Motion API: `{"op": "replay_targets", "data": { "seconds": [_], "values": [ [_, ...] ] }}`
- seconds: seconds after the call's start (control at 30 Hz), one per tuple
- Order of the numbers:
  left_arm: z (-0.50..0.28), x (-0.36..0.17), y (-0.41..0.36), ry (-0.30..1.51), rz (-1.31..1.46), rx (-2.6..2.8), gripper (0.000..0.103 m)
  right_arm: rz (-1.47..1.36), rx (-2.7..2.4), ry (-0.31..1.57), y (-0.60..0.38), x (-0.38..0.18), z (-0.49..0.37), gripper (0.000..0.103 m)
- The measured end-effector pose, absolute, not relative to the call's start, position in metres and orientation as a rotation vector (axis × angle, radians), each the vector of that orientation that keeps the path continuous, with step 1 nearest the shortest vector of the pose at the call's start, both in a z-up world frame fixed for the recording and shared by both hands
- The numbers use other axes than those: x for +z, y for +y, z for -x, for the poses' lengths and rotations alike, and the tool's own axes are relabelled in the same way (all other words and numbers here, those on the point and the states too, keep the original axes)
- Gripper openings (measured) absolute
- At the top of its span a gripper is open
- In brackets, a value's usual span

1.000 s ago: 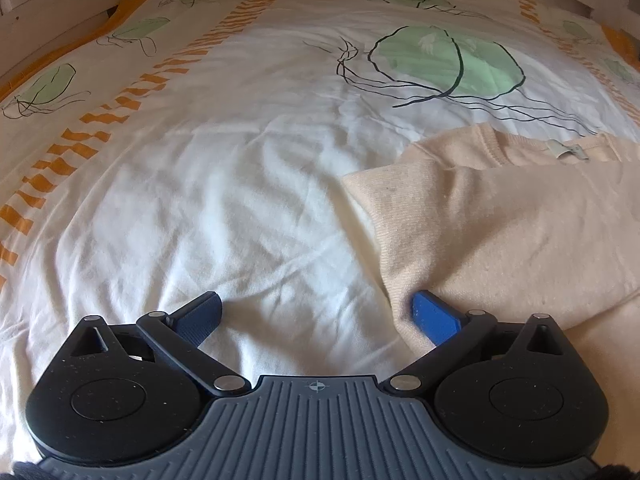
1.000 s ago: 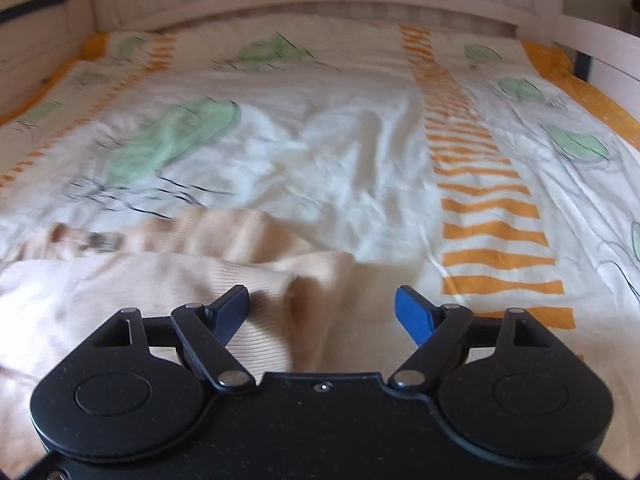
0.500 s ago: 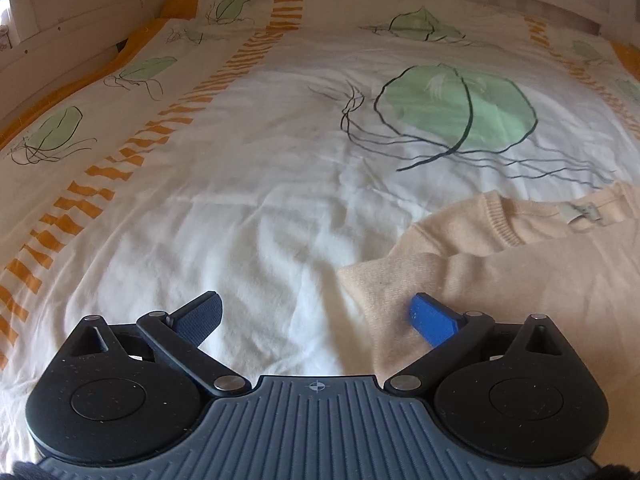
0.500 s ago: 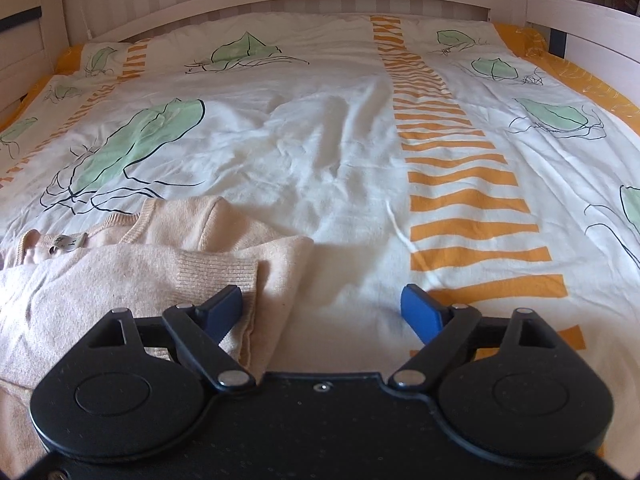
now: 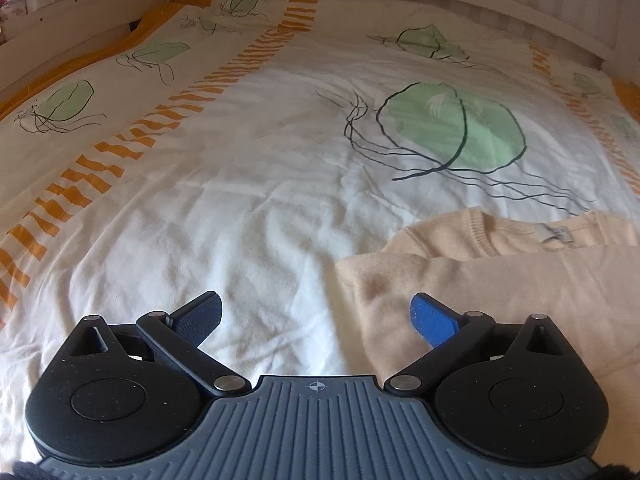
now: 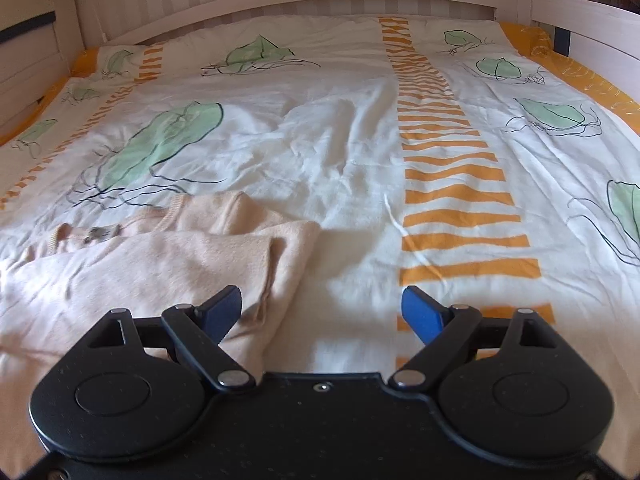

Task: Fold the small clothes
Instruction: 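Move both grippers to the ribbed hem of the beige sweater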

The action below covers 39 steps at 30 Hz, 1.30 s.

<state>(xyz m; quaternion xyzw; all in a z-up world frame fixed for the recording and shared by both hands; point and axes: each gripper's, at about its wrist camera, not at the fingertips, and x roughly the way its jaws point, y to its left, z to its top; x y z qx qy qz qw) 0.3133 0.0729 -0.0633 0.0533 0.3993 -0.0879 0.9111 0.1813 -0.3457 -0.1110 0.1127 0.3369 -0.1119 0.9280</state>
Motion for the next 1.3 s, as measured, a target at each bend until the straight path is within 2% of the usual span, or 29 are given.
{"op": "replay_targets", "data": {
  "seconds": [0.37,0.63,0.87,1.03,1.3],
  "values": [
    [-0.195,-0.027,0.08,0.791,-0.032,-0.283,0.102,-0.327,-0.133,0.735,-0.318,-0.087,-0.074,0.089],
    [-0.129,-0.04,0.074,0.857,-0.06,-0.344,0.102,-0.405,-0.108,0.781,-0.299,-0.08,-0.016,0.093],
    [-0.077,-0.043,0.074,0.866,-0.111,-0.387,0.102,-0.44,-0.082,0.813,-0.285,-0.07,0.028,0.093],
    [-0.061,-0.05,0.071,0.882,-0.171,-0.396,0.102,-0.445,-0.072,0.855,-0.275,-0.073,0.05,0.094],
    [-0.061,-0.073,0.071,0.984,-0.124,-0.429,0.102,-0.42,-0.045,0.893,-0.264,-0.085,0.05,0.094]
  ]
}}
